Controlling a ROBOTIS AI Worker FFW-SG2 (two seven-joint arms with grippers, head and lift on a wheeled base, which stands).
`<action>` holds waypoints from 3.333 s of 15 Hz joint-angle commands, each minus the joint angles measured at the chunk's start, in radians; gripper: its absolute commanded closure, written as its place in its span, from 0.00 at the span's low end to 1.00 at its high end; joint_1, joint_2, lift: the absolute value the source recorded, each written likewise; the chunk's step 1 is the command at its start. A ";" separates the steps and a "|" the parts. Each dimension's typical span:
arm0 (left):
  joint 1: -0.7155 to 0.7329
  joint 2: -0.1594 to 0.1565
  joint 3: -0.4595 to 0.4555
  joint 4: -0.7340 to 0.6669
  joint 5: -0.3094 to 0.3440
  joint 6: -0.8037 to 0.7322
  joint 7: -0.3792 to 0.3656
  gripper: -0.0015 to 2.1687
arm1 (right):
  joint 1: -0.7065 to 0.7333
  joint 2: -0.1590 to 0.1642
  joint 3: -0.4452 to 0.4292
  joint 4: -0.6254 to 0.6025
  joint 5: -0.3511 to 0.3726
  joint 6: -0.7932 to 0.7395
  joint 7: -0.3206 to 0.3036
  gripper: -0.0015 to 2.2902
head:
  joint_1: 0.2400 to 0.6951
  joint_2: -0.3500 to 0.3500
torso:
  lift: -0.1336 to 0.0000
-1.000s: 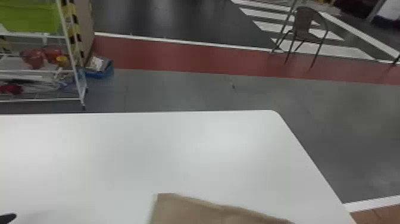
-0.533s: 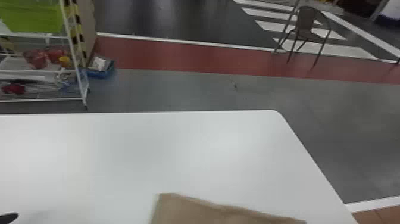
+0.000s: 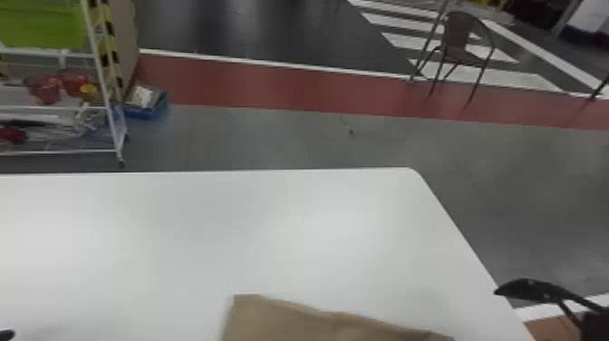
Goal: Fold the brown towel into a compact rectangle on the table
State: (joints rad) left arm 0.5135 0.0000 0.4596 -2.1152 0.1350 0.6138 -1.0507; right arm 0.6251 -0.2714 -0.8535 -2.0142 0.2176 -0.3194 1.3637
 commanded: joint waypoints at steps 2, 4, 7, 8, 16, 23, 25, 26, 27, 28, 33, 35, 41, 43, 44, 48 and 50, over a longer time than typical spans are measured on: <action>-0.001 -0.003 0.001 0.012 0.000 -0.001 -0.003 0.01 | 0.034 0.018 0.025 -0.075 -0.076 0.736 0.003 0.02 | 1.00 0.01 | 0.09; -0.001 -0.003 0.005 0.017 0.002 -0.016 -0.005 0.01 | 0.065 0.031 0.059 -0.101 -0.116 0.868 0.003 0.03 | 1.00 0.00 | 0.09; 0.003 -0.003 0.007 0.023 0.002 -0.022 -0.011 0.01 | 0.080 0.044 0.100 -0.146 -0.113 1.015 0.003 0.04 | 1.00 0.00 | 0.09; 0.003 -0.003 0.010 0.031 0.003 -0.041 -0.012 0.01 | 0.079 0.052 0.111 -0.147 -0.113 1.018 0.003 0.05 | 1.00 0.00 | 0.09; 0.010 -0.003 0.019 0.024 0.005 -0.044 -0.019 0.01 | 0.068 0.043 0.192 -0.159 -0.017 1.080 0.003 0.05 | 1.00 0.11 | 0.09; 0.010 -0.003 0.019 0.021 0.003 -0.044 -0.017 0.01 | 0.028 0.034 0.263 -0.156 0.062 1.141 0.003 0.09 | 1.00 0.11 | 0.09; 0.010 -0.003 0.019 0.021 0.005 -0.044 -0.019 0.01 | 0.022 0.029 0.287 -0.156 0.080 1.169 0.003 0.09 | 1.00 0.13 | 0.09; 0.010 -0.003 0.019 0.021 0.005 -0.044 -0.019 0.01 | 0.021 0.031 0.291 -0.156 0.080 1.169 0.003 0.14 | 1.00 0.13 | 0.09; 0.010 -0.003 0.019 0.021 0.006 -0.044 -0.019 0.01 | 0.019 0.031 0.291 -0.156 0.077 1.165 0.003 0.23 | 1.00 0.13 | 0.09; 0.010 -0.003 0.019 0.023 0.006 -0.044 -0.019 0.01 | 0.019 0.031 0.289 -0.156 0.072 1.159 0.003 0.29 | 1.00 0.14 | 0.09; 0.010 -0.003 0.021 0.029 0.008 -0.047 -0.025 0.01 | 0.011 0.031 0.301 -0.133 0.085 1.138 0.003 0.63 | 1.00 0.15 | 0.09; 0.013 -0.003 0.021 0.027 0.008 -0.047 -0.026 0.01 | -0.012 0.032 0.278 -0.130 0.042 1.144 0.003 0.82 | 1.00 0.15 | 0.09; 0.025 -0.003 0.024 0.017 0.011 -0.047 -0.028 0.01 | -0.093 0.052 0.125 -0.178 -0.153 1.242 0.003 0.82 | 1.00 0.14 | 0.09; 0.028 -0.003 0.024 0.012 0.011 -0.047 -0.028 0.01 | -0.145 0.060 0.091 -0.230 -0.190 1.331 0.003 0.82 | 1.00 0.13 | 0.09; 0.028 -0.003 0.022 0.011 0.011 -0.047 -0.029 0.01 | -0.183 0.061 0.091 -0.245 -0.192 1.396 0.003 0.82 | 1.00 0.13 | 0.09; 0.028 -0.003 0.019 0.003 0.011 -0.044 -0.040 0.01 | -0.306 0.086 0.208 -0.287 -0.138 1.564 0.003 0.81 | 1.00 0.17 | 0.09; 0.028 -0.003 0.022 0.003 0.011 -0.044 -0.042 0.01 | -0.314 0.121 0.346 -0.310 -0.030 1.564 0.003 0.81 | 1.00 0.23 | 0.09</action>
State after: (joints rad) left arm 0.5422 0.0000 0.4789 -2.1123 0.1457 0.5700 -1.0917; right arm 0.3184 -0.1737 -0.6054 -2.3077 0.1134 1.2404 1.3637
